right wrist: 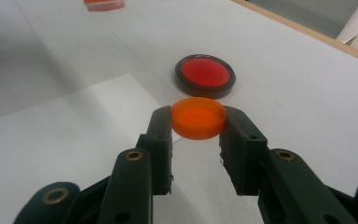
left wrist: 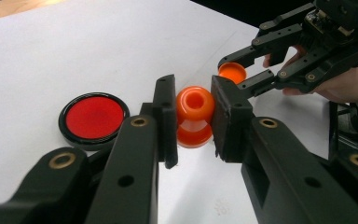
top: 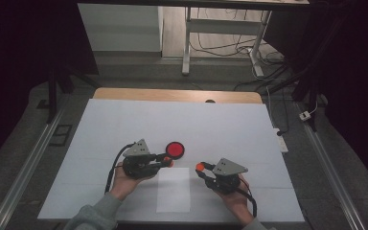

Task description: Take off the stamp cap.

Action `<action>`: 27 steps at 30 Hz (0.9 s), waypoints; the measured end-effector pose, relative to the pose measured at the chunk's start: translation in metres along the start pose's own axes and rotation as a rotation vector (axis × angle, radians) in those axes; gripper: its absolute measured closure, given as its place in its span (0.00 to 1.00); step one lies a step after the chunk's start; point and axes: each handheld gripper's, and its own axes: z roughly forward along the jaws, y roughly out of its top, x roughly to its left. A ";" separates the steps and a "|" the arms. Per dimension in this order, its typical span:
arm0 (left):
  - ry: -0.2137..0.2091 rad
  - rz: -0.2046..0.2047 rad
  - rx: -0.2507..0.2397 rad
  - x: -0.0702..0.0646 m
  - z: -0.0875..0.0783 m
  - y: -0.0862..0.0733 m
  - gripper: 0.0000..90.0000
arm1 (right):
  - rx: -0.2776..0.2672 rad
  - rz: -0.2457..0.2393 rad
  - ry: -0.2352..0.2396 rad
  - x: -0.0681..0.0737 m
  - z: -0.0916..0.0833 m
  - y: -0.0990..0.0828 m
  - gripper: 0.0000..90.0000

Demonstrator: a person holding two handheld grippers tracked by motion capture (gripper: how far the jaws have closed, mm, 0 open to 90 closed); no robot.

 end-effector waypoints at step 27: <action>0.013 -0.005 -0.005 0.004 -0.005 -0.001 0.81 | -0.008 0.099 -0.143 -0.041 -0.071 -0.036 0.71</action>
